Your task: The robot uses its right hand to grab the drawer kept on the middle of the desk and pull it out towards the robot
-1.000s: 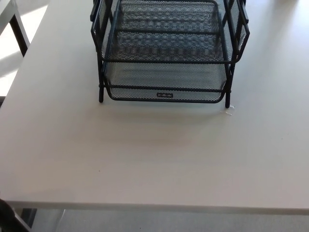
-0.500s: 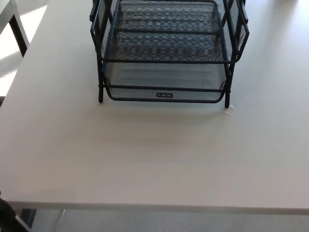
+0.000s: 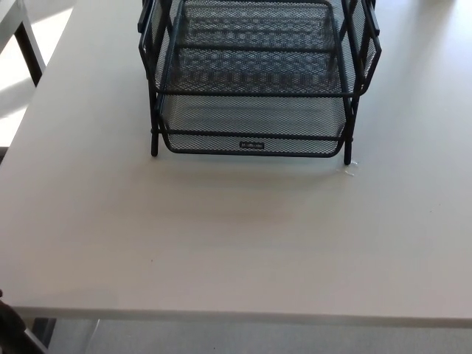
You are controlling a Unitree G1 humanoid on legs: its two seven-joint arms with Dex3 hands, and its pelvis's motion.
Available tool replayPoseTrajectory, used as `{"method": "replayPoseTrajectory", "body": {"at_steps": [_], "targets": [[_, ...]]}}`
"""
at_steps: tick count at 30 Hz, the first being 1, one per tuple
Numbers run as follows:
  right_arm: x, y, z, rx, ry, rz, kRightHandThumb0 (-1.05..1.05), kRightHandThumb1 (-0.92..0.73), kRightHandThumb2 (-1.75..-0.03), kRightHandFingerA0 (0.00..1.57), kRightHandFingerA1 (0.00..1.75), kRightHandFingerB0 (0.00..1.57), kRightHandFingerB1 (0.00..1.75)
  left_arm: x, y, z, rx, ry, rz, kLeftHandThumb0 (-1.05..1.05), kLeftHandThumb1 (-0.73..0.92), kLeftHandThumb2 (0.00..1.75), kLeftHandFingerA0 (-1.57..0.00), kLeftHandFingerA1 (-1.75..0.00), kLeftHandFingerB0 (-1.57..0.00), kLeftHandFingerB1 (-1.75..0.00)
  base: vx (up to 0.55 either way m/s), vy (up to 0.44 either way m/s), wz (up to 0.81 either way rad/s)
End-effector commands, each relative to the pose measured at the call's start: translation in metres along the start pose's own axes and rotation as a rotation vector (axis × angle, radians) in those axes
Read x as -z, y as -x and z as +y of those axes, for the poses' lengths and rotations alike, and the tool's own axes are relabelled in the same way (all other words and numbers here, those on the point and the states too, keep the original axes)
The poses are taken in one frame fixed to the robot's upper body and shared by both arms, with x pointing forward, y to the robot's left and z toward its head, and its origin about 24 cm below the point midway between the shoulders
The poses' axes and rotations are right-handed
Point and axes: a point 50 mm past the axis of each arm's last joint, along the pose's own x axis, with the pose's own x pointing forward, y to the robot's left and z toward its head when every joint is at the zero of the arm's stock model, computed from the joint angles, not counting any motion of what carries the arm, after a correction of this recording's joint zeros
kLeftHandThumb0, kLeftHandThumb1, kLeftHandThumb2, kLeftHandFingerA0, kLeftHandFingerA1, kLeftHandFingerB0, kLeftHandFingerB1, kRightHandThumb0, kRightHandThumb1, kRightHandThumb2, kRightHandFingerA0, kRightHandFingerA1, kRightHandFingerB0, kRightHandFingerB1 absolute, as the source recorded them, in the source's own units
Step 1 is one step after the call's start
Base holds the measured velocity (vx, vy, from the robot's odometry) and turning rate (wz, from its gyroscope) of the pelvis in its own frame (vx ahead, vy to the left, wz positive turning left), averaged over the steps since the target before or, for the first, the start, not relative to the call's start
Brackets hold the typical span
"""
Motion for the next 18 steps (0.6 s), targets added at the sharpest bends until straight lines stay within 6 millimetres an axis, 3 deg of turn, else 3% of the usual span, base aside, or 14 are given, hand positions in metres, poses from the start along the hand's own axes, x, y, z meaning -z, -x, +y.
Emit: {"method": "replayPoseTrajectory", "body": {"at_steps": [1, 8, 9, 10, 11, 12, 13, 14, 18], "targets": [[0.0078, -0.0003, -0.0076, -0.255, -0.064, -0.043, -0.40, -0.70, -0.61, 0.35, 0.39, 0.24, 0.30, 0.0019, 0.0021, -0.0011, -0.014, -0.003, 0.005, -0.33, 0.57, 0.57, -0.77, -0.82, -0.79, -0.55, 0.00, 0.000, 0.00], [0.0071, 0.0009, -0.0076, -0.256, -0.085, -0.070, -0.40, -0.70, -0.61, 0.34, 0.43, 0.24, 0.30, 0.0018, 0.0019, 0.0001, -0.019, -0.008, 0.005, -0.32, 0.58, 0.57, -0.77, -0.82, -0.79, -0.55, 0.00, 0.000, 0.00], [0.0072, 0.0006, -0.0081, -0.264, -0.072, -0.068, -0.47, -0.58, -0.77, 0.28, 0.49, 0.19, 0.39, 0.0019, 0.0019, 0.0000, -0.016, -0.006, 0.011, -0.33, 0.58, 0.57, -0.78, -0.82, -0.79, -0.55, 0.00, 0.000, 0.00], [0.0073, 0.0006, -0.0082, -0.265, -0.073, -0.069, -0.47, -0.58, -0.77, 0.28, 0.49, 0.19, 0.39, 0.0019, 0.0019, 0.0000, -0.016, -0.006, 0.011, -0.33, 0.58, 0.57, -0.78, -0.82, -0.79, -0.55, 0.00, 0.000, 0.00], [0.0073, 0.0006, -0.0081, -0.258, -0.069, -0.069, -0.40, -0.70, -0.61, 0.35, 0.42, 0.24, 0.30, 0.0018, 0.0019, 0.0001, -0.014, -0.005, 0.013, -0.33, 0.58, 0.57, -0.77, -0.82, -0.79, -0.54, 0.00, 0.000, 0.00], [0.0050, -0.0020, -0.0112, -0.253, -0.064, -0.078, -0.39, -0.70, -0.61, 0.34, 0.40, 0.24, 0.30, 0.0020, 0.0007, -0.0004, -0.021, -0.008, 0.009, -0.33, 0.58, 0.57, -0.77, -0.82, -0.79, -0.55, 0.00, 0.000, 0.00], [0.0050, -0.0024, -0.0117, -0.260, -0.066, -0.075, -0.46, -0.59, -0.76, 0.28, 0.46, 0.20, 0.39, 0.0025, 0.0006, -0.0007, -0.021, 0.003, 0.014, -0.33, 0.58, 0.57, -0.78, -0.83, -0.79, -0.55, 0.00, 0.000, 0.00], [0.0049, -0.0029, -0.0128, -0.269, -0.058, -0.075, -0.40, -0.71, -0.62, 0.31, 0.39, 0.23, 0.30, 0.0025, 0.0013, -0.0021, -0.015, 0.002, 0.017, -0.34, 0.59, 0.58, -0.78, -0.83, -0.78, -0.55, 0.00, 0.000, 0.00], [0.0039, -0.0041, -0.0150, -0.271, -0.068, -0.074, -0.39, -0.71, -0.62, 0.30, 0.38, 0.23, 0.30, 0.0034, 0.0013, -0.0031, -0.018, 0.006, 0.020, -0.34, 0.58, 0.58, -0.77, -0.80, -0.78, -0.55, 0.00, 0.000, 0.00]]}}
